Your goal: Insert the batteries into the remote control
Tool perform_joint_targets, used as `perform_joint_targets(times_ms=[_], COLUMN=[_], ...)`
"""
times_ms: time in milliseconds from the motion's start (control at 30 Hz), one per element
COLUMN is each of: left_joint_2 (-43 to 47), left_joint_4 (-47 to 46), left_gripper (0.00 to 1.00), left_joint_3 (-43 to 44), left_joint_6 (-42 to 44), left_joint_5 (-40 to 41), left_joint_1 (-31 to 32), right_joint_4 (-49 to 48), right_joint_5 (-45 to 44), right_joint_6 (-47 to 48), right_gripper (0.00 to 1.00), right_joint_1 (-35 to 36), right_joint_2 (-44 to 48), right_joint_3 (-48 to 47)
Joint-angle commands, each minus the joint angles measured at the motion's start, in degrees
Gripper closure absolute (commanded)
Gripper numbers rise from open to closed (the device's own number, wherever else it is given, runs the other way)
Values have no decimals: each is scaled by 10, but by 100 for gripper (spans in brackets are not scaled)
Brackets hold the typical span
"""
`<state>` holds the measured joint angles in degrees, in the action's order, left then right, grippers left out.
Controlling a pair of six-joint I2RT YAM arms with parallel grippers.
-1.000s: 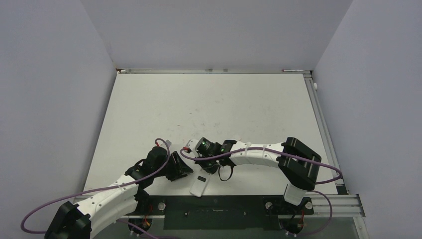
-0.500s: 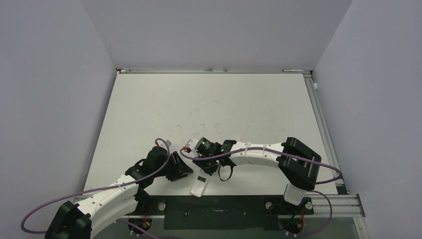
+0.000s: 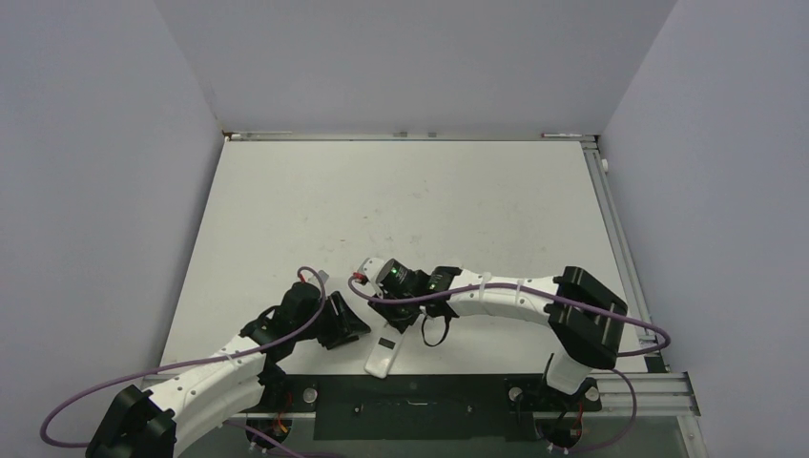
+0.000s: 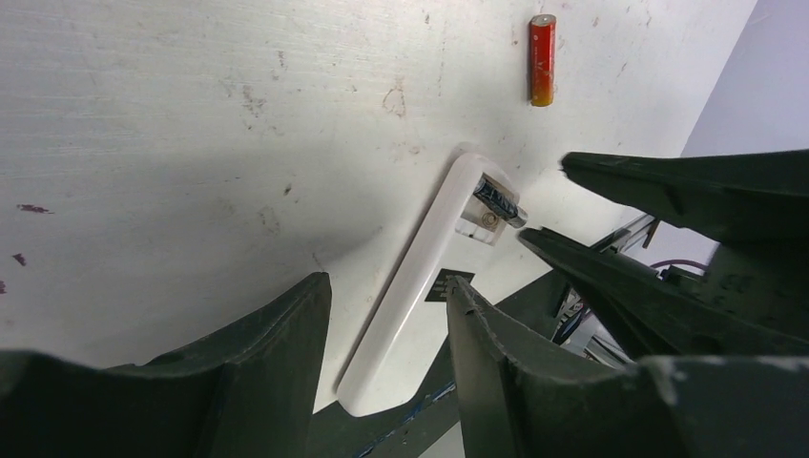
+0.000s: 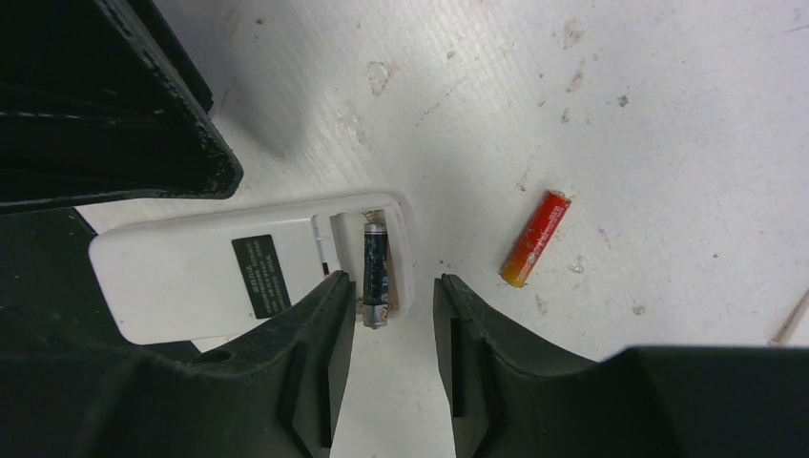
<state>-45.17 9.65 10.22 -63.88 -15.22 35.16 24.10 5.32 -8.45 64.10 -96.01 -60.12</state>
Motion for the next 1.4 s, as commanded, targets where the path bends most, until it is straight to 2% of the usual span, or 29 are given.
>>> perform_joint_targets(times_ms=[0, 500, 900, 1367], left_joint_2=[6, 3, 3, -56], left_joint_4=[-28, -29, -5, -76], left_gripper=[55, 56, 56, 56], left_joint_3=[-8, -27, -30, -13], left_joint_6=[-6, -27, -55, -93], left_joint_5=[-10, -37, -33, 0], left_joint_1=[-2, 25, 90, 161], right_joint_4=[-11, -26, -39, -57], right_joint_5=[-34, -78, -100, -124], right_joint_6=[-34, -120, -157, -208], right_gripper=[64, 64, 60, 58], right_joint_1=[-3, -3, -4, -12], right_joint_2=[60, 135, 145, 148], right_joint_3=[-12, 57, 85, 105])
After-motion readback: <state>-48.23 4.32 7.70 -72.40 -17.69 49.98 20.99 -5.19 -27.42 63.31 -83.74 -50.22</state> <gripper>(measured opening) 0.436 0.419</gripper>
